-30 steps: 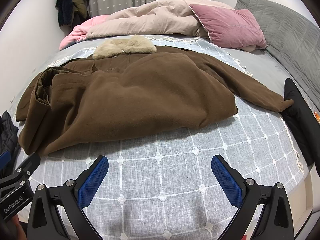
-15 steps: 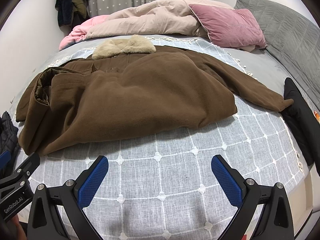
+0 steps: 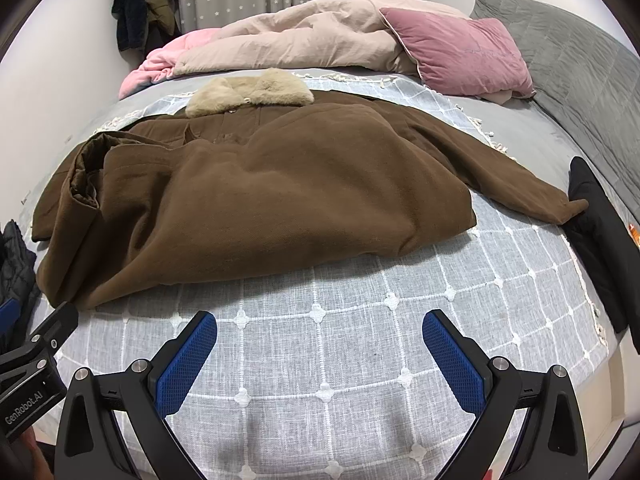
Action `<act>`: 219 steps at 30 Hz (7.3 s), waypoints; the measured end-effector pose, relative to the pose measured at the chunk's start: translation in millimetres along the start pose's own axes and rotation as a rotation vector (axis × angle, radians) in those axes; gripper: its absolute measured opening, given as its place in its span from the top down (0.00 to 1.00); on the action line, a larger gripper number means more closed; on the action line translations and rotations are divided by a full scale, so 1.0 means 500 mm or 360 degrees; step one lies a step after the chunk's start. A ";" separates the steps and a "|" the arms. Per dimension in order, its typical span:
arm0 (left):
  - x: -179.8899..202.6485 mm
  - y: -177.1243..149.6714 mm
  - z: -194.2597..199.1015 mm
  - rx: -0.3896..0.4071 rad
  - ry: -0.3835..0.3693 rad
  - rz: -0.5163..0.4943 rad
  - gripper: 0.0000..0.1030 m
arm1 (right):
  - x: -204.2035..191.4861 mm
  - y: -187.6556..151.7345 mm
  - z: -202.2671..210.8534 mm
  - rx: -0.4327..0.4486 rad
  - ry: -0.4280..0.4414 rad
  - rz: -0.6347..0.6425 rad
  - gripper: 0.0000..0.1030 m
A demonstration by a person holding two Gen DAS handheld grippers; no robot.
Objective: Fold large clothes
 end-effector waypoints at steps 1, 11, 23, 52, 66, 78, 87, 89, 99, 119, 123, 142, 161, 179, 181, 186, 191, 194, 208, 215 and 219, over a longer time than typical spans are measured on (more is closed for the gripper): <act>0.000 0.000 0.000 0.0001 0.0000 0.0001 0.00 | 0.000 0.000 0.000 0.0000 0.0000 0.0000 0.00; -0.002 0.000 0.001 0.0000 -0.0002 -0.0002 0.00 | 0.000 -0.001 -0.001 -0.0005 0.0003 0.0005 0.00; -0.005 0.003 0.002 0.0078 -0.0094 -0.0056 0.00 | 0.009 0.006 -0.004 -0.0015 0.0045 0.0018 0.00; -0.103 0.100 -0.126 0.0033 -0.0564 -0.0351 0.17 | 0.166 0.281 -0.318 -0.0212 0.0438 -0.0396 0.00; -0.200 0.137 -0.082 0.0230 -0.0638 -0.0110 0.91 | 0.142 0.275 -0.378 -0.0093 0.0592 -0.0514 0.92; -0.297 0.074 0.118 0.0336 -0.0693 -0.0051 0.92 | 0.328 0.137 -0.117 0.0150 0.0771 -0.0640 0.94; -0.331 -0.123 0.162 0.0040 -0.0620 -0.0164 0.92 | 0.376 -0.067 -0.083 -0.0064 0.0538 -0.0496 0.94; -0.335 -0.184 0.137 -0.0112 -0.0487 -0.0247 0.92 | 0.386 -0.112 -0.084 -0.0117 0.0427 -0.0446 0.94; -0.353 -0.264 0.243 0.0030 -0.0443 -0.0317 0.17 | 0.480 -0.222 0.056 -0.0035 0.0218 -0.0426 0.22; -0.392 -0.270 -0.003 -0.0451 -0.0814 0.0393 0.61 | 0.402 -0.268 -0.159 -0.0596 0.0784 -0.0643 0.79; -0.395 -0.265 0.056 -0.0294 -0.1009 0.0451 0.86 | 0.427 -0.251 -0.104 -0.0443 0.0906 -0.0732 0.86; -0.303 -0.113 0.099 -0.0179 -0.0215 -0.0184 0.22 | 0.327 -0.097 0.019 -0.0195 0.0015 -0.0251 0.37; -0.345 0.283 -0.284 0.0033 0.0433 -0.0036 0.18 | -0.026 0.108 -0.157 -0.0147 0.0287 -0.0092 0.27; -0.744 0.452 0.023 0.0276 0.0887 0.0208 0.95 | -0.025 0.142 -0.227 -0.0228 0.0215 -0.0186 0.27; -0.804 0.426 0.014 0.0224 0.0940 0.0282 0.94 | -0.027 0.144 -0.228 -0.0226 0.0200 -0.0188 0.27; -0.929 0.322 -0.104 -0.0237 0.1289 0.0454 0.92 | -0.029 0.145 -0.236 -0.0244 0.0194 -0.0203 0.27; -0.922 0.316 -0.056 -0.0037 0.1256 0.0535 0.50 | -0.016 0.143 -0.243 -0.0265 0.0177 -0.0238 0.27; -0.863 0.349 -0.017 0.0120 0.1100 0.0473 0.29 | -0.004 0.144 -0.243 -0.0272 0.0172 -0.0262 0.27; -0.440 0.360 -0.081 0.0103 -0.0075 0.0303 0.07 | 0.147 0.137 -0.238 -0.0253 0.0082 -0.0443 0.27; -0.224 0.258 -0.145 -0.0035 -0.0347 0.0171 0.06 | 0.333 0.101 -0.266 -0.0277 0.0058 -0.0747 0.27; -0.120 0.234 -0.185 -0.0148 -0.0354 0.0063 0.06 | 0.459 0.075 -0.309 -0.0310 -0.0079 -0.0925 0.27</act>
Point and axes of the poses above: each gripper's, at about its wrist camera, not at the fingertips, and z roughly against the way its jaws point, x to its right, y to its top, the point moved 1 cm from there along -z, roughly the way its jaws point, and after that the axes turned 15 degrees about -y, right-handed, at the moved point
